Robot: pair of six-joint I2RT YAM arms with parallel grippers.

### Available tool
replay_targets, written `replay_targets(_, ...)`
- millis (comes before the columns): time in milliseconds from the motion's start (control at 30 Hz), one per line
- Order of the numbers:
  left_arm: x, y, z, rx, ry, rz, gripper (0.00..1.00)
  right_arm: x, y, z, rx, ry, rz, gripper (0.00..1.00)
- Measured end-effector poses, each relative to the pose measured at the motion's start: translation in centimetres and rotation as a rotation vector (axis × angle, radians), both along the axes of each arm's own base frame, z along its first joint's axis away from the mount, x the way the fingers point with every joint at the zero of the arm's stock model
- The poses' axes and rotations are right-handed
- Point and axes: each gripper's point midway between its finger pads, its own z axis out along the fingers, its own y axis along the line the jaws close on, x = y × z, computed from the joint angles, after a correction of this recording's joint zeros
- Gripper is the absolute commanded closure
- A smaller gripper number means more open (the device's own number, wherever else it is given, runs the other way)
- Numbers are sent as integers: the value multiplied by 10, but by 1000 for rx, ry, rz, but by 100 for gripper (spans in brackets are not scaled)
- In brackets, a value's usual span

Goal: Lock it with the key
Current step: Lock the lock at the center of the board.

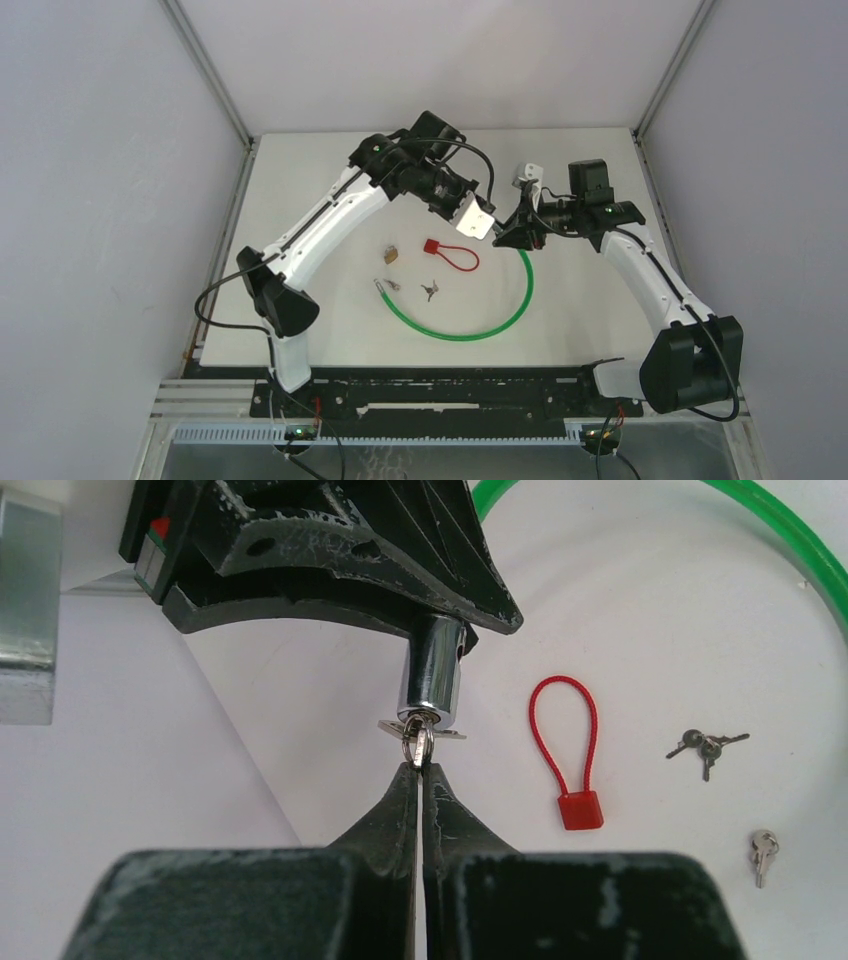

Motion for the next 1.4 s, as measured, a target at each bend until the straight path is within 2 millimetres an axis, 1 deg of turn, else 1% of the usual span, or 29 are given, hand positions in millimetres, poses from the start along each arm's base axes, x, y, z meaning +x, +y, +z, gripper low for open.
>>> replay_targets(133, 1, -1, -5, 7, -25, -27, 100, -1, -2, -2, 6, 13, -2, 100)
replay_targets(333, 3, -5, -4, 17, -103, -80, 100, -1, -6, -2, 20, 30, -7, 100)
replay_targets(467, 5, -6, -4, 29, -147, -95, 95, 0, -6, -4, 30, 49, -7, 100)
replay_targets(533, 6, -6, -4, 37, -163, -97, 88, 0, -6, -5, 34, 59, -4, 100)
replay_targets(700, 12, -6, -4, 52, -193, -76, 67, -2, -5, -7, 41, 89, -1, 100)
replay_targets(800, 16, -7, -2, 50, -212, -66, 58, -3, -5, -7, 42, 100, -2, 100)
replay_targets(900, 21, -7, -4, 55, -227, -56, 53, -5, -4, -7, 45, 113, 0, 100)
replay_targets(1067, 22, -7, -8, 69, -235, -50, 48, -7, -4, -7, 48, 123, 1, 100)
replay_targets(1233, 16, -9, -10, 84, -237, -60, 45, -7, -4, -7, 48, 126, -1, 100)
replay_targets(1333, 11, -10, -13, 93, -227, -62, 49, -6, -4, -7, 47, 126, -1, 100)
replay_targets(1400, 8, -10, -16, 100, -213, -59, 54, -6, -5, -8, 46, 127, -2, 100)
